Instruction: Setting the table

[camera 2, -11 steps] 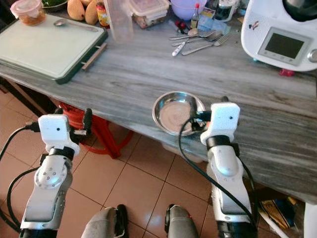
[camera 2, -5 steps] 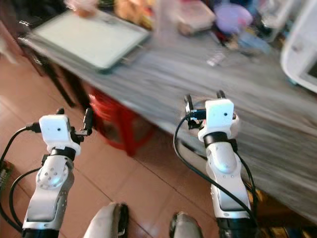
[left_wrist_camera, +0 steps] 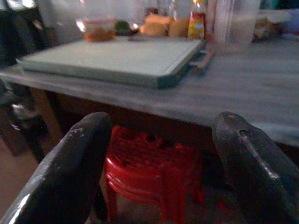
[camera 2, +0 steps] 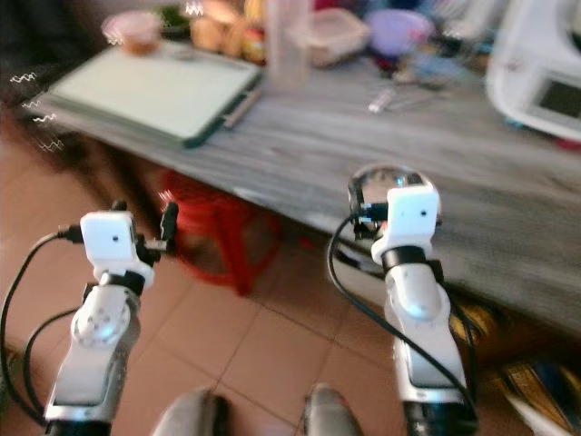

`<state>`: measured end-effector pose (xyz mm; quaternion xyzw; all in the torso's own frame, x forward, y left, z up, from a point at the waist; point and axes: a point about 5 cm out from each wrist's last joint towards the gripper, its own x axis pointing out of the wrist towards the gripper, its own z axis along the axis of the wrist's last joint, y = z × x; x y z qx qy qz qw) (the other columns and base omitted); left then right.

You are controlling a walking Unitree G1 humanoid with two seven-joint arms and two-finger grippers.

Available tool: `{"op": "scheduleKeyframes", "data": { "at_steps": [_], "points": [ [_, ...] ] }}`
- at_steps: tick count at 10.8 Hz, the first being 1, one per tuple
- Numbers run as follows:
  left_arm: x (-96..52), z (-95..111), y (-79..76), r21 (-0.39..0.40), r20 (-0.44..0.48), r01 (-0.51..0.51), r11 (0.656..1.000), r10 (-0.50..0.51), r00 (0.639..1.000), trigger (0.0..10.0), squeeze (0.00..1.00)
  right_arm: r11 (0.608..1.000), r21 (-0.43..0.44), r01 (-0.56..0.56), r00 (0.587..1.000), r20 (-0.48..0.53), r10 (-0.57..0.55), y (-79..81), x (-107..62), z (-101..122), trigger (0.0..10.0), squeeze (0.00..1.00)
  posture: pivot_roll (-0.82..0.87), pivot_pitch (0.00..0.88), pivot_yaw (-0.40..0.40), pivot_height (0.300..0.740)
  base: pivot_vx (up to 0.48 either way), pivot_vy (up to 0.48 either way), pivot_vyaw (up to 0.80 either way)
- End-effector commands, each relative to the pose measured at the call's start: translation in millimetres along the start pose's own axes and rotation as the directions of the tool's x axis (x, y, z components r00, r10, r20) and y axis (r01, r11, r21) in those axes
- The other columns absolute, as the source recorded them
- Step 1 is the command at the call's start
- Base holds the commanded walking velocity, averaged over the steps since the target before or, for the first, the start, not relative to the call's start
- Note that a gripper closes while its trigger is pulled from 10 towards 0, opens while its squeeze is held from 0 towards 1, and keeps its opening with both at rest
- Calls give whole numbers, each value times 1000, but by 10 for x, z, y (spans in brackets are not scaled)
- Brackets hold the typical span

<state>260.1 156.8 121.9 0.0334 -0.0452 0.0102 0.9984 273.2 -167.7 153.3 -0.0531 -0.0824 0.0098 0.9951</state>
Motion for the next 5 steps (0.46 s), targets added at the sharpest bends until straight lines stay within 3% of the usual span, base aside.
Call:
{"op": "scheduleKeyframes", "data": {
  "at_steps": [1, 3, 4, 5],
  "points": [
    [-6, -2, 34, 4, -5, -7, 1000, 7, 1000, 10000, 0, 1000, 2, -12, 1000, 9, 12, 21, 9, 29, 10000, 0, -47, 144, -3, 740, -266, 398, -800],
    [-24, -14, 49, 5, -10, -9, 1000, 9, 1000, 10000, 0, 1000, 5, -11, 1000, 3, 11, 22, 4, 18, 10000, 0, -46, 145, -3, 740, -251, 384, -794],
    [-38, -18, 66, 8, -13, -10, 1000, 10, 1000, 10000, 0, 1000, 9, -4, 1000, -3, 4, 22, -9, 2, 10000, 0, -41, 150, -1, 740, 0, 285, -788],
    [-48, -18, 66, 12, -13, -7, 1000, 7, 1000, 10000, 0, 1000, 6, 0, 1000, -7, 0, 21, -17, -7, 10000, 0, -40, 153, -1, 740, 0, 0, 0]
  ]
}}
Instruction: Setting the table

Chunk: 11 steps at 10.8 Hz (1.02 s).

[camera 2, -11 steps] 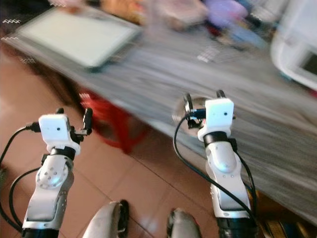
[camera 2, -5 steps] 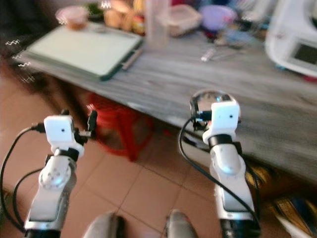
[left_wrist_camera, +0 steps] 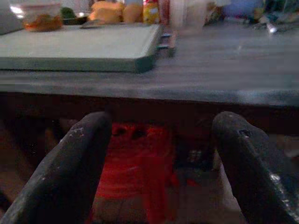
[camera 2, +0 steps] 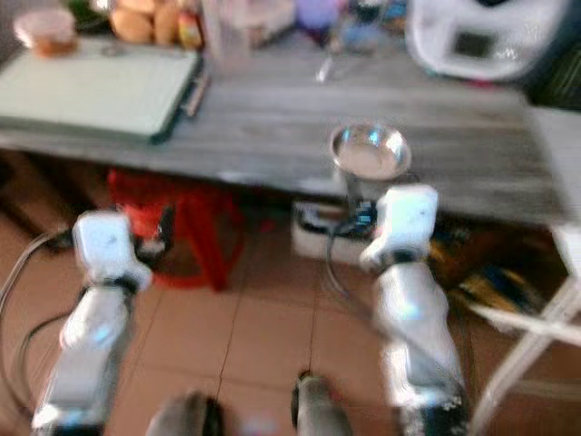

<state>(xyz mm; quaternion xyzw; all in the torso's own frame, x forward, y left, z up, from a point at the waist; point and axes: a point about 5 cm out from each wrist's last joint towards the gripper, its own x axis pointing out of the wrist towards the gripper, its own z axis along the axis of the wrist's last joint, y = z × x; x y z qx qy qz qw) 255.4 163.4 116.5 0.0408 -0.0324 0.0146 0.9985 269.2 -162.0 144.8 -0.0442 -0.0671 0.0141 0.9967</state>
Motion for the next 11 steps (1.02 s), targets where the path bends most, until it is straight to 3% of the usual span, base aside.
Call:
{"op": "scheduleKeyframes", "data": {
  "at_steps": [1, 11],
  "points": [
    [-27, 21, -3, 2, 11, 6, 1000, -6, 1000, 10000, 0, 1000, -20, 17, 1000, 10, -17, -43, 13, 41, 10000, 0, -39, 157, 1, 740, 0, 0, 0],
    [-75, -17, -9, 2, -8, 15, 1000, -14, 1000, 10000, 0, 999, -26, 42, 999, -25, -43, -28, -15, -19, 10000, 0, -37, 162, 10, 740, 0, 0, 0]
  ]
}}
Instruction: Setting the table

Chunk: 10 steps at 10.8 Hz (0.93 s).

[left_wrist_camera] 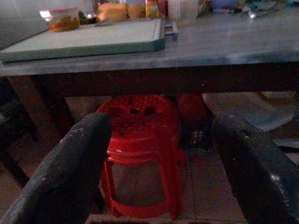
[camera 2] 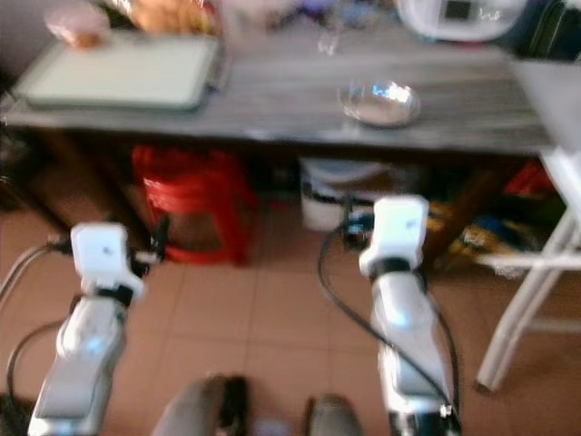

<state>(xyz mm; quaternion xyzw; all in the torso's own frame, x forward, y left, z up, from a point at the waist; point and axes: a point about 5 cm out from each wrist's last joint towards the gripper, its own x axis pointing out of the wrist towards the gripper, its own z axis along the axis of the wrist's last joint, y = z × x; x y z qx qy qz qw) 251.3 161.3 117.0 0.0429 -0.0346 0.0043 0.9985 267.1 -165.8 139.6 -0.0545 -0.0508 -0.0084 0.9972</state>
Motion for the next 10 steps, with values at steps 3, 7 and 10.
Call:
{"op": "scheduleKeyframes", "data": {
  "at_steps": [3, 7, 10],
  "points": [
    [-34, -26, 9, -1, -13, -6, 1000, 6, 1000, 10000, 0, 1000, -2, 1, 1000, 9, -1, 4, 13, 34, 10000, 0, -37, 162, 10, 740, 0, 0, 0],
    [-10, -14, 22, 22, -12, 1, 1000, 0, 1000, 10000, 0, 999, 42, 23, 1000, -8, -23, 27, 32, -4, 10000, 0, -29, 163, 23, 740, 0, 0, 0],
    [656, 227, 497, -2, 33, -219, 976, 219, 975, 10000, 0, 930, 367, 34, 998, -64, -11, 323, 562, 188, 10000, 0, -16, 177, 25, 740, 0, 0, 0]
  ]
}}
